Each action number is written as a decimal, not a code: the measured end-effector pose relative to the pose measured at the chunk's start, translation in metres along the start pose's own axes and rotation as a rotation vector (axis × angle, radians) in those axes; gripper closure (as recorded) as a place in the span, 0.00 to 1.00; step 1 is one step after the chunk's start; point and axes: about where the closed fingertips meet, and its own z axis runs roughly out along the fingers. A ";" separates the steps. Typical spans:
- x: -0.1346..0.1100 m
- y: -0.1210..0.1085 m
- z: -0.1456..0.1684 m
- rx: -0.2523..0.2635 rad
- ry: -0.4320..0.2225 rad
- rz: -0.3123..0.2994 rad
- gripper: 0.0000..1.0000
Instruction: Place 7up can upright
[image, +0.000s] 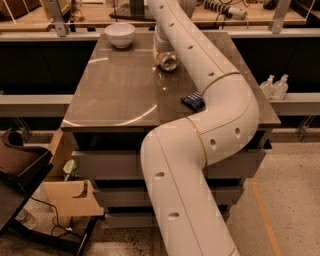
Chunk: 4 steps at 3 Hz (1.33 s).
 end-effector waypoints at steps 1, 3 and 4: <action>0.000 0.000 -0.001 0.000 0.000 0.000 1.00; -0.031 -0.025 -0.066 0.067 -0.118 -0.073 1.00; -0.046 -0.041 -0.106 -0.006 -0.226 -0.103 1.00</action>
Offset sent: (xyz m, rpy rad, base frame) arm 0.0046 -0.0254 0.1052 -0.1095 -0.1686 0.0435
